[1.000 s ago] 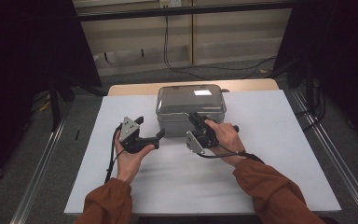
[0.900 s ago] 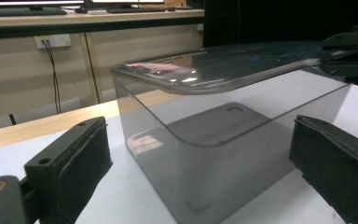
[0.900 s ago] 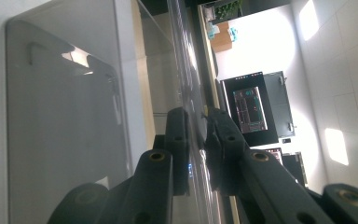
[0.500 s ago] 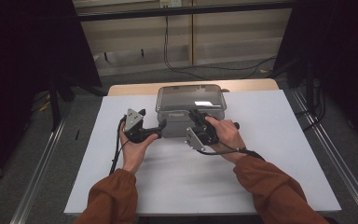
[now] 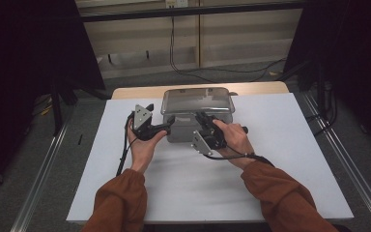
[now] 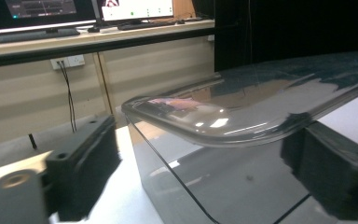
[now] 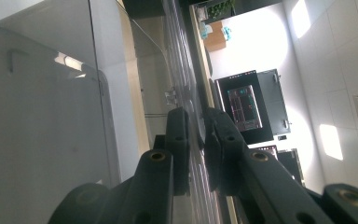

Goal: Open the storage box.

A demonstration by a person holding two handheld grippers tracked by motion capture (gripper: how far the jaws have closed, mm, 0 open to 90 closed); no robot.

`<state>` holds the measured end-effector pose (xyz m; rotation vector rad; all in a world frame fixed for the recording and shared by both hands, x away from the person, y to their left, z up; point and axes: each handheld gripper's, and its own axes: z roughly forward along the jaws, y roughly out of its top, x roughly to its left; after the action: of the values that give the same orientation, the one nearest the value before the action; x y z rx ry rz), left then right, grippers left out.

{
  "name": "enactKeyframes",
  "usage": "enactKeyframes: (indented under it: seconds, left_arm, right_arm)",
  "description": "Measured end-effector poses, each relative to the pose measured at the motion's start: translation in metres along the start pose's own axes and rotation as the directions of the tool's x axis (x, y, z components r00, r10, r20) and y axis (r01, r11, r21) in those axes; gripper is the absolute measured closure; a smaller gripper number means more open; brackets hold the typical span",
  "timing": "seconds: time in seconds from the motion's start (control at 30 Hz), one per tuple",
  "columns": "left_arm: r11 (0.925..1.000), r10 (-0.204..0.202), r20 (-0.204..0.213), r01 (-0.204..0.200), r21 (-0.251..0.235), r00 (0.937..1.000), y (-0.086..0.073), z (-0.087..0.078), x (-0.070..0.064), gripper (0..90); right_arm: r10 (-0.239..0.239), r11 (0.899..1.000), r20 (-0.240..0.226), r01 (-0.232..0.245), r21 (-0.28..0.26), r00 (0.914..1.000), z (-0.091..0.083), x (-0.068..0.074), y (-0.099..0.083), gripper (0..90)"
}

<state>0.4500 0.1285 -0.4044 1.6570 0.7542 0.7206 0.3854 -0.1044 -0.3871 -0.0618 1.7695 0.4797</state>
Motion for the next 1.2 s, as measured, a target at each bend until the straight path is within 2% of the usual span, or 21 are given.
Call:
enactKeyframes:
  seconds: [0.2, 0.4, 0.47, 0.5, 0.57, 0.67, 0.7, 0.8, 0.9, 1.0, 1.07, 1.13, 1.17, 1.2]
  left_arm:
    - [0.9997, 0.026, 0.006, -0.026, 0.005, 0.9996, -0.002, 0.003, -0.002, 17.4]
    - [0.9996, 0.029, 0.02, -0.028, -0.009, 0.9994, -0.003, 0.005, -0.001, 22.6]
    - [0.9997, 0.026, 0.021, -0.025, -0.007, 0.9995, -0.003, 0.004, -0.001, 23.7]
    - [0.9999, 0.014, 0.023, -0.014, -0.006, 0.9996, -0.002, 0.004, 0.0, 23.7]
    - [0.9999, -0.006, 0.026, 0.007, -0.016, 0.9996, -0.002, 0.004, 0.0, 24.3]
    - [0.9998, 0.013, 0.031, -0.012, -0.018, 0.9994, -0.001, 0.004, -0.001, 28.3]
    - [0.9997, 0.005, 0.035, -0.004, -0.023, 0.9994, -0.001, 0.004, -0.001, 29.5]
    - [0.9999, 0.013, 0.036, -0.013, -0.01, 0.9993, -0.002, 0.004, -0.001, 30.9]
    - [0.9997, 0.021, 0.039, -0.021, -0.015, 0.999, -0.001, 0.004, -0.002, 33.8]
    - [0.9996, 0.023, 0.038, -0.023, -0.017, 0.999, -0.001, 0.004, -0.002, 34.9]
    - [0.9996, 0.023, 0.04, -0.023, -0.017, 0.9989, -0.001, 0.005, -0.002, 35.5]
    - [0.9996, 0.023, 0.037, -0.023, -0.017, 0.999, -0.001, 0.005, -0.003, 36.2]
    - [0.9996, 0.023, 0.036, -0.023, -0.017, 0.9991, 0.0, 0.004, -0.002, 36.7]
    - [0.9996, 0.021, 0.038, -0.021, -0.018, 0.9991, 0.0, 0.004, -0.002, 36.9]
  right_arm:
    - [0.03, 1.0, -0.006, -0.03, -0.002, 0.9995, 0.001, 0.003, -0.002, 75.3]
    - [0.044, 0.999, -0.01, -0.044, -0.005, 0.999, 0.003, 0.004, -0.002, 74.2]
    - [0.056, 0.998, -0.008, -0.056, -0.001, 0.9984, 0.003, 0.004, -0.003, 69.8]
    - [0.072, 0.997, 0.001, -0.072, 0.002, 0.9974, 0.002, 0.004, -0.004, 64.1]
    - [0.12, 0.993, 0.003, -0.12, 0.001, 0.9928, 0.002, 0.002, -0.007, 57.8]
    - [0.201, 0.98, 0.007, -0.201, 0.002, 0.9795, -0.001, 0.001, -0.015, 49.9]
    - [0.227, 0.974, 0.0, -0.227, 0.004, 0.974, -0.001, 0.001, -0.018, 47.9]
    - [0.27, 0.963, -0.011, -0.269, 0.023, 0.9629, -0.003, 0.001, -0.027, 41.6]
    - [0.332, 0.943, -0.015, -0.331, 0.04, 0.9432, -0.005, -0.002, -0.037, 36.6]
    - [0.398, 0.916, -0.022, -0.396, 0.065, 0.9172, -0.005, -0.007, -0.049, 30.5]
    - [0.452, 0.89, -0.045, -0.447, 0.09, 0.891, -0.005, -0.01, -0.055, 30.5]
    - [0.51, 0.859, -0.063, -0.504, 0.092, 0.858, -0.005, -0.012, -0.062, 30.2]
    - [0.541, 0.841, -0.078, -0.536, 0.08, 0.8375, -0.006, -0.013, -0.065, 29.2]
    - [0.562, 0.827, -0.087, -0.558, 0.065, 0.8227, -0.005, -0.013, -0.067, 28.9]
